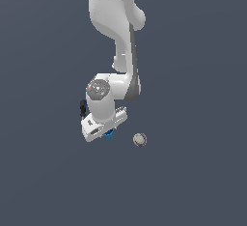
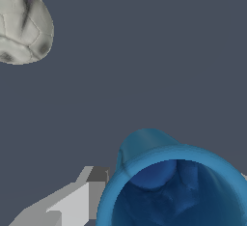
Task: Pick up a designated object from a clutter of objects.
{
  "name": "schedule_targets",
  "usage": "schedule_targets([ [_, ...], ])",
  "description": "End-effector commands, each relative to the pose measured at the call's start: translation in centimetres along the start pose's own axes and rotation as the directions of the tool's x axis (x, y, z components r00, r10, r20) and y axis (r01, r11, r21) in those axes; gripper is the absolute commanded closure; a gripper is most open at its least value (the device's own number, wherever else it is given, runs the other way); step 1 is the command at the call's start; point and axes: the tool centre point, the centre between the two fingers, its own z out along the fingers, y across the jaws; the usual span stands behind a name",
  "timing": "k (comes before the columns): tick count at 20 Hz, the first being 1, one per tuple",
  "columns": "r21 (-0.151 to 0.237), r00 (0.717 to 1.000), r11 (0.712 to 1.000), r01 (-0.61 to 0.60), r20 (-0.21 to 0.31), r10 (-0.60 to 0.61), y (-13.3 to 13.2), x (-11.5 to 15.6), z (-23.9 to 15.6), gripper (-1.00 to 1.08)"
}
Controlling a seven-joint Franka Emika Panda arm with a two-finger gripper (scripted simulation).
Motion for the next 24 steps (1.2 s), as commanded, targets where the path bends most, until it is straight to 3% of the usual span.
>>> schedule_targets([
  [1,-0.001,1.000,1.000,0.001,-0.002,-0.001,-0.7,0.6,-1.4,1.08],
  [24,-0.003,1.000,1.000,0.001,0.000,-0.001,-13.4,10.6,-23.6,1.08],
])
